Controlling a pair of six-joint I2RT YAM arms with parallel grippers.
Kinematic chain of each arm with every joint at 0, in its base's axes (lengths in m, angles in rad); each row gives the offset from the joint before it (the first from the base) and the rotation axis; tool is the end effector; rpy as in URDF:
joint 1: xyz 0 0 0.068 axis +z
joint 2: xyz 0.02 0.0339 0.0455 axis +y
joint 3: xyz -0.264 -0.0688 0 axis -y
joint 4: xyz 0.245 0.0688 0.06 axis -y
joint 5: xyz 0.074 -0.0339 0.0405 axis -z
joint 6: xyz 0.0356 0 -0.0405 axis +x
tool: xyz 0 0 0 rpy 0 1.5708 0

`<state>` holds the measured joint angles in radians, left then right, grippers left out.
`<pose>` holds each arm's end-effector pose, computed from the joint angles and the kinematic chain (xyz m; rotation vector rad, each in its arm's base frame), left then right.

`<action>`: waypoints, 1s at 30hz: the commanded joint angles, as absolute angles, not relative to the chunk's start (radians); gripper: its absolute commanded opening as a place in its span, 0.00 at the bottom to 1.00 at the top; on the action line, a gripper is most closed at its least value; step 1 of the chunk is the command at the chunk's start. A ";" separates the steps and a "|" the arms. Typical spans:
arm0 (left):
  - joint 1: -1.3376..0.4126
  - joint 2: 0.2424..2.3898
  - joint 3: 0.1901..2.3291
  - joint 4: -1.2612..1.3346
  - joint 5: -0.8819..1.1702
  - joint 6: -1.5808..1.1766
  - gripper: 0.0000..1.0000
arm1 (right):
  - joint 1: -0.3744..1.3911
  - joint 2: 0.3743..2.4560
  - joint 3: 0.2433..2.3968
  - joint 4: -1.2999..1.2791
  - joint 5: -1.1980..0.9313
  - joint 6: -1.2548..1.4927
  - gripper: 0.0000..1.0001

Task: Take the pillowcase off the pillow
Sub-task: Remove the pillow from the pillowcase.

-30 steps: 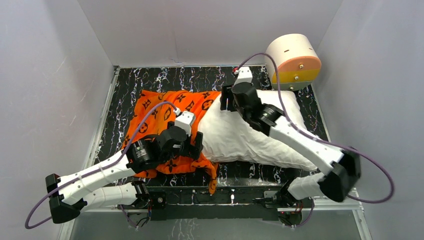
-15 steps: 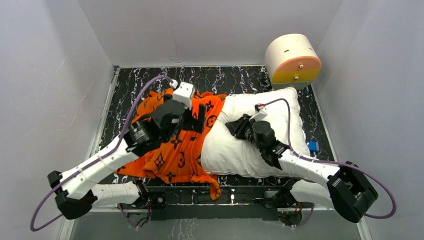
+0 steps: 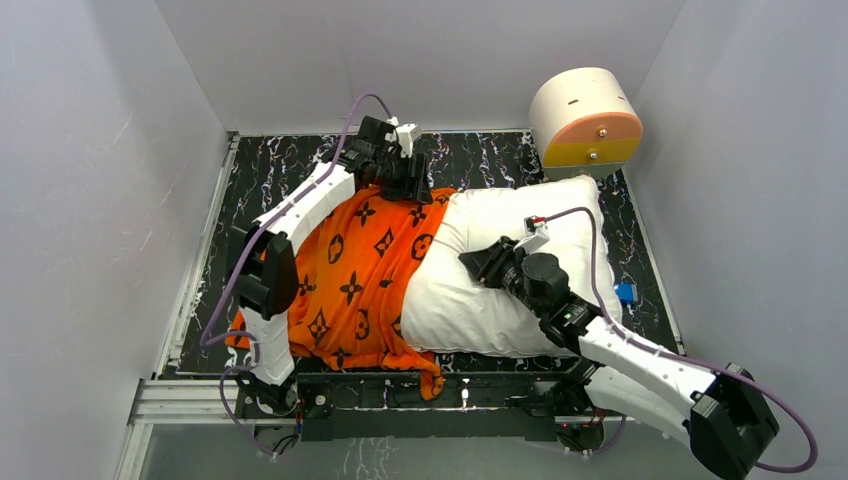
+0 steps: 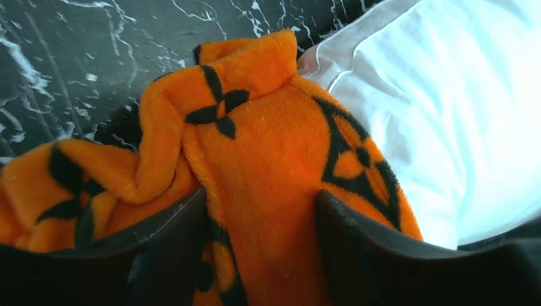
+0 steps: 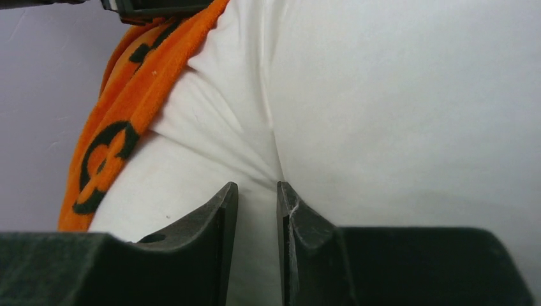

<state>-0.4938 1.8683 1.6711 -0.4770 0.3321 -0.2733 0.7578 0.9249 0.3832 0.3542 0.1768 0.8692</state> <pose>0.3762 -0.2157 0.3095 0.4397 2.2781 -0.7756 0.1562 0.1392 0.2291 0.2407 1.8564 1.0098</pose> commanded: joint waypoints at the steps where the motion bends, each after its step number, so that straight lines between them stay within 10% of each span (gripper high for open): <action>1: -0.461 1.910 1.809 -0.653 0.555 -0.243 0.35 | 0.778 0.879 0.331 -0.038 0.161 0.835 0.38; 4: -0.430 1.887 1.805 -0.663 0.555 -0.240 0.00 | 0.778 0.826 0.418 -0.081 0.162 0.789 0.42; 11: -0.425 1.812 1.767 -0.575 0.578 -0.229 0.00 | 0.775 0.950 0.924 -0.201 0.269 0.533 0.93; 19: -0.425 1.747 1.718 -0.459 0.541 -0.290 0.00 | 0.590 1.498 1.488 -0.599 0.264 0.453 0.99; 26: -0.425 1.672 1.660 -0.409 0.433 -0.302 0.00 | 0.553 1.513 1.310 -0.504 0.099 0.432 0.92; 28: -0.425 1.657 1.634 -0.385 0.418 -0.314 0.00 | 0.524 1.493 1.250 -0.466 0.077 0.429 0.75; 30: -0.425 1.652 1.628 -0.382 0.392 -0.313 0.00 | 0.481 1.494 1.245 -0.472 0.039 0.439 0.36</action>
<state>-0.4408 1.7645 1.6291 -0.4675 0.4381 -0.2962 0.5449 1.5570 1.2900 -0.4225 0.1371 0.4442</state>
